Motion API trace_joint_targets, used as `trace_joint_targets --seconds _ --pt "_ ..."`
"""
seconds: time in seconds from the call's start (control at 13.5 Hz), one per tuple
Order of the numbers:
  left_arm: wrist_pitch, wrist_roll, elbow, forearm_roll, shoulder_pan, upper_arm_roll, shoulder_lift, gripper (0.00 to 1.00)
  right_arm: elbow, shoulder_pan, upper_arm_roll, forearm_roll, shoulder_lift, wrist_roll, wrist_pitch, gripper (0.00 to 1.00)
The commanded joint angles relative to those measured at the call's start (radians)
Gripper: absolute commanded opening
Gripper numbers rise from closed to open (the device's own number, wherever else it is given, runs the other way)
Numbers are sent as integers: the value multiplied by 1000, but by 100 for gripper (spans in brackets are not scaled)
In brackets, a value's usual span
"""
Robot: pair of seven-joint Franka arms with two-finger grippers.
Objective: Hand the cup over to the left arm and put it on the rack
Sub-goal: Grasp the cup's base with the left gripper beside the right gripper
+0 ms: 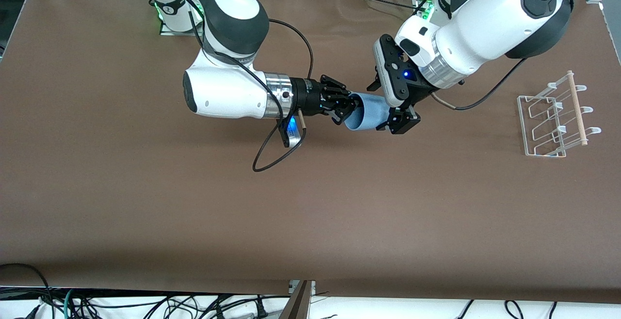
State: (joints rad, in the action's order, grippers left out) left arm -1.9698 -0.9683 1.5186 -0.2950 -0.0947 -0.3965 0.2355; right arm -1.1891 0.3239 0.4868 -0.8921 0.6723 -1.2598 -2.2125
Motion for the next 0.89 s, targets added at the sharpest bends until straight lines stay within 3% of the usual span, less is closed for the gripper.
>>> trace_joint_targets --seconds 0.0,0.15,0.22,0.3,0.37,0.45,0.52,0.59,0.67,0.82 --pt "-32 -16 14 16 0 -7 11 100 17 -3 7 -21 9 5 -6 0" --pt "-44 -16 17 19 0 -7 22 98 17 -5 7 -21 9 5 -6 0" --pt "-55 -18 17 31 0 -9 22 70 17 -6 7 -21 10 2 -6 6" --pt "-57 -24 17 30 0 -9 22 44 19 -6 6 -21 9 -1 -6 23" --pt "-57 -18 15 27 -2 -12 21 16 19 -8 6 -21 10 -1 -6 31" --pt "-55 -20 15 27 0 -12 21 12 19 -14 6 -21 9 -3 -6 50" --pt "-52 -17 14 20 7 -12 21 1 19 -14 6 -21 9 -7 -6 69" --pt "-47 -21 14 19 13 -10 18 0 19 -23 4 -22 7 -9 -1 90" --pt "-41 -18 12 19 13 -9 10 0 19 -40 6 -22 6 -6 8 98" --pt "-15 -15 3 22 19 -1 8 0 19 -75 10 -22 4 -3 25 99"
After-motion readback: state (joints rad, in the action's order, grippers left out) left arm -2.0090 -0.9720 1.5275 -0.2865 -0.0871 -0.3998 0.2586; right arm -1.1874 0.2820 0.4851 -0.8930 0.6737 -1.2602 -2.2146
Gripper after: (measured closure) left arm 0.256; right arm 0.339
